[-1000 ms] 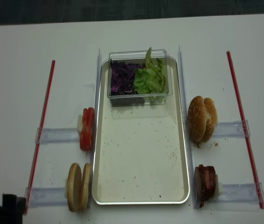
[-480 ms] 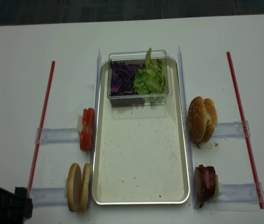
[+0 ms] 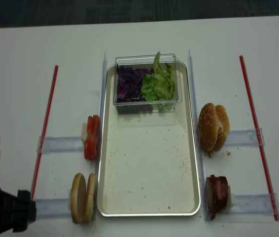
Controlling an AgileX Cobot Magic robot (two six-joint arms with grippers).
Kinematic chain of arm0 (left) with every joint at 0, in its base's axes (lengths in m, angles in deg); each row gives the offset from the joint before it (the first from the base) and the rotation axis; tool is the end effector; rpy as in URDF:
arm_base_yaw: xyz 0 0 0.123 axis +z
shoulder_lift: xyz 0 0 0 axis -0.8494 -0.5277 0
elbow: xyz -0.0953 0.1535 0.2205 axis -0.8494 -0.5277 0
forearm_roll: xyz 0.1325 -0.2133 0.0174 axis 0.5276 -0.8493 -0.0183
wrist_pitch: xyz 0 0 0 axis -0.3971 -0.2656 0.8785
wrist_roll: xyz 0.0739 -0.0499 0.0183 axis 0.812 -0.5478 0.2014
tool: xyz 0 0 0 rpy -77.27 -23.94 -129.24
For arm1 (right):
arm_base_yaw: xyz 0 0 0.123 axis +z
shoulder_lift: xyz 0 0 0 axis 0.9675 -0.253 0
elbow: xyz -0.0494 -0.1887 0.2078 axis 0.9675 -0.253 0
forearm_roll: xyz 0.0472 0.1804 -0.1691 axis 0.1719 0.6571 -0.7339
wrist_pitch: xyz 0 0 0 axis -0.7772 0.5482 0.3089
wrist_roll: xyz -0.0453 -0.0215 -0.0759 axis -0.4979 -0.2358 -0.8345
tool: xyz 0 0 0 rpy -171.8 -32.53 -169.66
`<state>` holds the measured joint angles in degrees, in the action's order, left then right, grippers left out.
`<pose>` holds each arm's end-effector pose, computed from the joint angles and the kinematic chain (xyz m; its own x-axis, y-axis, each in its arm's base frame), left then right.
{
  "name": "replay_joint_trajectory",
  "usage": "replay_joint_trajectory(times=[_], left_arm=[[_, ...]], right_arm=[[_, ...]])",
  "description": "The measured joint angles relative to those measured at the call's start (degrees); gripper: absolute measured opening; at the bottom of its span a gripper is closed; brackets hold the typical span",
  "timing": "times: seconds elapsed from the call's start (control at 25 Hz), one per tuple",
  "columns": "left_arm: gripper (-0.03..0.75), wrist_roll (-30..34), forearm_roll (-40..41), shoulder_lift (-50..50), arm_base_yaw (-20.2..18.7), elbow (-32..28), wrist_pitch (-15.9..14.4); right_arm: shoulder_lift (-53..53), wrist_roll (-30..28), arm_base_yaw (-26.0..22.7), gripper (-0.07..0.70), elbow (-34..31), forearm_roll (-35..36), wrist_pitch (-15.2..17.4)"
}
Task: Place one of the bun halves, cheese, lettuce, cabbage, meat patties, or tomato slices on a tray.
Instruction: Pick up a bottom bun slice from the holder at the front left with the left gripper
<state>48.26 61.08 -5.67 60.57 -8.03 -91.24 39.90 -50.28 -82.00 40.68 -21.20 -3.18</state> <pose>0.1075 0.0040 0.2284 -0.9773 -0.0873 -0.1928 -0.0860 0.9962 -0.0150 -0.0074 0.0093 0.2662 -0.5198 0.0414 -0.8533 0.0273 0.9991 0.0318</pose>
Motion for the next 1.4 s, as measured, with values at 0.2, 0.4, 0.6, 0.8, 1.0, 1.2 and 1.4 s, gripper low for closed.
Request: replay_joint_trajectory(times=[0.2,0.4,0.6,0.8,1.0,1.2,1.4], left_arm=[[0.598,-0.2,0.0,-6.3,0.0,0.0,4.1],[0.598,-0.3,0.0,-11.8,0.0,1.4,6.8],[0.598,-0.4,0.0,-14.9,0.0,6.1,6.7],[0.598,-0.4,0.0,-14.8,0.0,8.4,5.3],[0.598,0.2,-3.0,-14.8,0.0,8.4,4.6],[0.598,-0.2,-6.5,-14.8,-3.9,8.4,4.6],[0.598,-5.1,-7.3,-14.9,-11.9,8.9,4.9]], right_arm=[[0.0,0.0,0.0,0.319,0.0,0.0,0.0],[0.0,0.0,0.0,0.319,0.0,0.0,0.0],[0.0,0.0,0.0,0.319,0.0,0.0,0.0],[0.0,0.0,0.0,0.319,0.0,0.0,0.0],[0.0,0.0,0.0,0.319,0.0,0.0,0.0],[0.0,-0.1,0.0,0.319,0.0,0.0,0.0],[0.0,-0.1,0.0,0.319,0.0,0.0,0.0]])
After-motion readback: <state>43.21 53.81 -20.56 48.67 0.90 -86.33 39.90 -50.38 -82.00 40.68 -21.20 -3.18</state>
